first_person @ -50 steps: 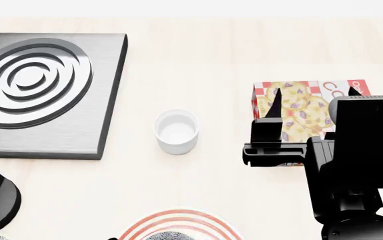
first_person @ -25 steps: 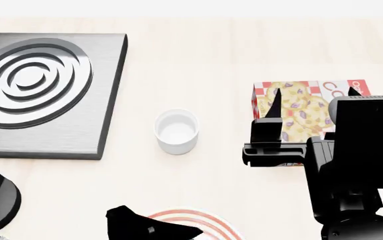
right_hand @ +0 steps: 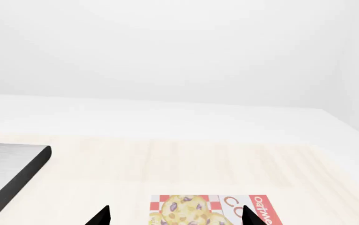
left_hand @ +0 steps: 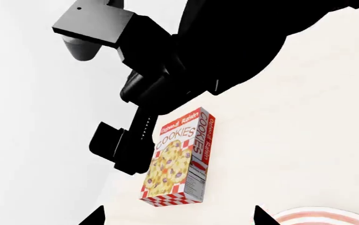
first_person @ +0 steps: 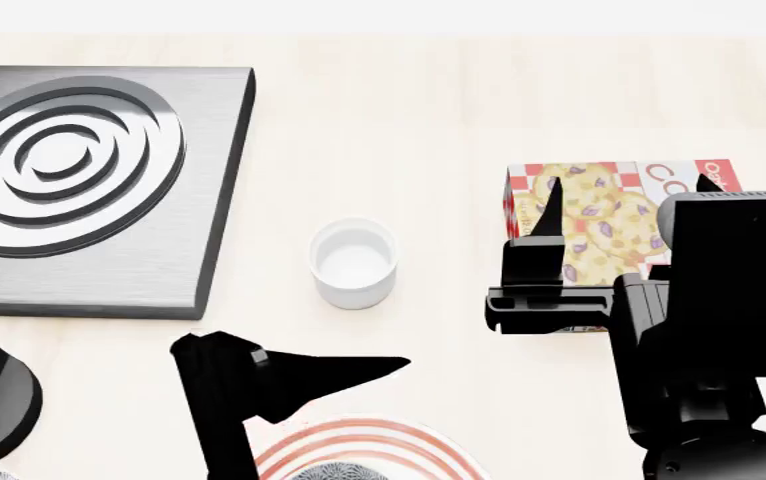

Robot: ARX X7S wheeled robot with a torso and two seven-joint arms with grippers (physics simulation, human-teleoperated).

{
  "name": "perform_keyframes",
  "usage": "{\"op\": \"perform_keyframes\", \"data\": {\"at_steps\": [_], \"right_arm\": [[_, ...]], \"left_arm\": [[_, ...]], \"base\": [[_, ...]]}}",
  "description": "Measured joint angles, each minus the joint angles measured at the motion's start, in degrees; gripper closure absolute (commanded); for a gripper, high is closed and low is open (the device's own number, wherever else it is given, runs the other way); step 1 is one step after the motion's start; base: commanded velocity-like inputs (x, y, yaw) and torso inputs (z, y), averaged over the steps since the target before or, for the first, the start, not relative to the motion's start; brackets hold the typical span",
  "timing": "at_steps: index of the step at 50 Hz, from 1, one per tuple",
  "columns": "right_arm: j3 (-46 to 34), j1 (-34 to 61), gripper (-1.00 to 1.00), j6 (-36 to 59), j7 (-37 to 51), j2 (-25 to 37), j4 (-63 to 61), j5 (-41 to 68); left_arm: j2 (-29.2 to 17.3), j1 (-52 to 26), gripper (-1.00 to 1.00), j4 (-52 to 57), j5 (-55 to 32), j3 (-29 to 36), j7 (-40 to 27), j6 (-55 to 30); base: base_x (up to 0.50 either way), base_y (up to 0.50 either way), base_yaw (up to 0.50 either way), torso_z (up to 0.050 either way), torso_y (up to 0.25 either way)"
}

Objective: Pick the akita bowl on the stove and place it on the plate.

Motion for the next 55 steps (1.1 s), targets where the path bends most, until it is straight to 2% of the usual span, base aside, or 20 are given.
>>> {"op": "perform_keyframes", "data": {"at_steps": [22, 40, 55], "right_arm": [[-0.41, 0.08, -1.0, -0.22, 0.2, 0.23, 0.19, 0.23], [-0.51, 0.09, -1.0, -0.15, 0.51, 0.41, 0.1, 0.59], [-0.57, 0.16, -1.0, -0.02, 0.83, 0.53, -0.05, 0.95]], "left_arm": [[4.4, 1.81, -1.0, 0.41, -7.67, -18.96, 0.63, -3.88], [7.4, 1.63, -1.0, -1.03, -11.98, -30.7, 1.01, -6.01], [9.52, 1.56, -1.0, -1.85, -14.7, -37.74, 0.82, -7.55]], "base": [[0.0, 0.0, 0.0, 0.0, 0.0], [0.0, 0.0, 0.0, 0.0, 0.0], [0.0, 0.0, 0.0, 0.0, 0.0]]}}
